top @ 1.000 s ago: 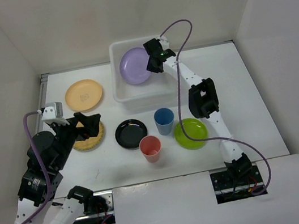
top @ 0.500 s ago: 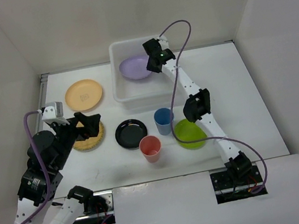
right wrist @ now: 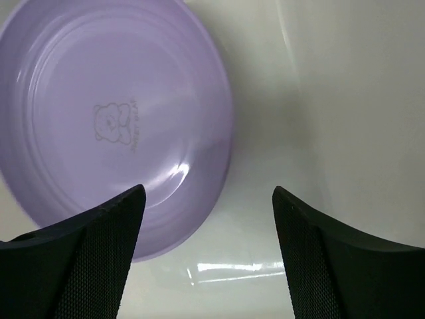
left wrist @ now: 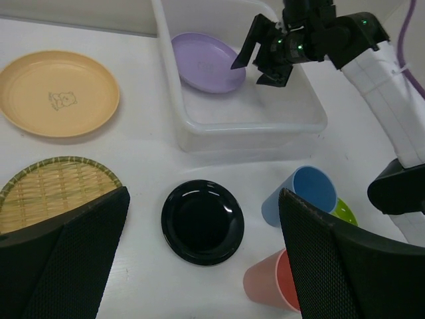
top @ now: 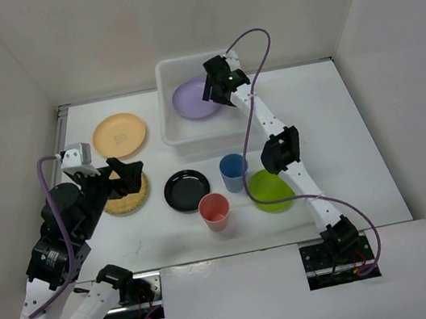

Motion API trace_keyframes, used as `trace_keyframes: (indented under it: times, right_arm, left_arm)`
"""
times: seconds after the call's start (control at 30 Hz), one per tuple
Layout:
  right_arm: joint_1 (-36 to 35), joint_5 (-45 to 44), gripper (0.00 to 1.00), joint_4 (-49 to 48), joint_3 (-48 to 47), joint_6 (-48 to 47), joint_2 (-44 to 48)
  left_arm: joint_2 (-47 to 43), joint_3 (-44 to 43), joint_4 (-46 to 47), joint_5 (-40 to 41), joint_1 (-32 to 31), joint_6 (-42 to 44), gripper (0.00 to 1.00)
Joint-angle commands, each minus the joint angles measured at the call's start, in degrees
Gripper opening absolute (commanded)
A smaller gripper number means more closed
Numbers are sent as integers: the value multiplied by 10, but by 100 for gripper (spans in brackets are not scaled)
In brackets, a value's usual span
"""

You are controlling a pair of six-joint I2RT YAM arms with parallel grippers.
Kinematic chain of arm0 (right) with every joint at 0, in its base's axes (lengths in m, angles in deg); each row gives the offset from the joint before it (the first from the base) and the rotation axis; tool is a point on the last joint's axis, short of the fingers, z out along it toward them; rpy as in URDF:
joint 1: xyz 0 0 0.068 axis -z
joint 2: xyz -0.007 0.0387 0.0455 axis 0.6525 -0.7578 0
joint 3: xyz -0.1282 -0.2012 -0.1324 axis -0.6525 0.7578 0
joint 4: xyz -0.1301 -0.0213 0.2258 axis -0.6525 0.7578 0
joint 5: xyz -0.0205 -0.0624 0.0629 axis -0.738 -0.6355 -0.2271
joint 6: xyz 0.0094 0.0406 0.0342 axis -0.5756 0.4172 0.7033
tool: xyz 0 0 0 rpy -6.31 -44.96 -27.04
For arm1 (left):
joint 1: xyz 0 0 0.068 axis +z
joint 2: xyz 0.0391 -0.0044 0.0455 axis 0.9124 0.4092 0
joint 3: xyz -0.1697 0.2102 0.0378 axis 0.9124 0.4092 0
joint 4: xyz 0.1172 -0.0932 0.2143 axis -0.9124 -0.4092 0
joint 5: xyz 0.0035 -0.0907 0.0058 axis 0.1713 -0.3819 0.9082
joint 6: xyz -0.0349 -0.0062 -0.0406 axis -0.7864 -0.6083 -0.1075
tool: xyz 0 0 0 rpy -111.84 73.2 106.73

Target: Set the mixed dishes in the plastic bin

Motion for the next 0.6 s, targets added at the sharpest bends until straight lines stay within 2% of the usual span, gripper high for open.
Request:
trace_keyframes:
  times: [0.0, 0.17, 0.27, 0.4, 0.5, 0.57]
  right_arm:
    - [-4, -12, 82, -8, -26, -33, 112]
    - [-22, -42, 83, 5, -26, -67, 248]
    - [-22, -37, 83, 34, -26, -82, 309]
    - [-34, -50, 84, 120, -26, -95, 410]
    - [-62, -77, 86, 147, -10, -124, 463]
    - [-89, -101, 86, 147, 20, -119, 500]
  left_arm:
    - [16, -28, 12, 29, 3, 17, 99]
    - [71, -84, 24, 87, 3, 30, 99]
    - [125, -134, 35, 77, 3, 24, 97]
    - [235, -166, 84, -43, 29, 12, 97]
    - [310, -187, 129, -127, 86, -6, 96]
    - [350, -197, 144, -171, 148, -11, 96]
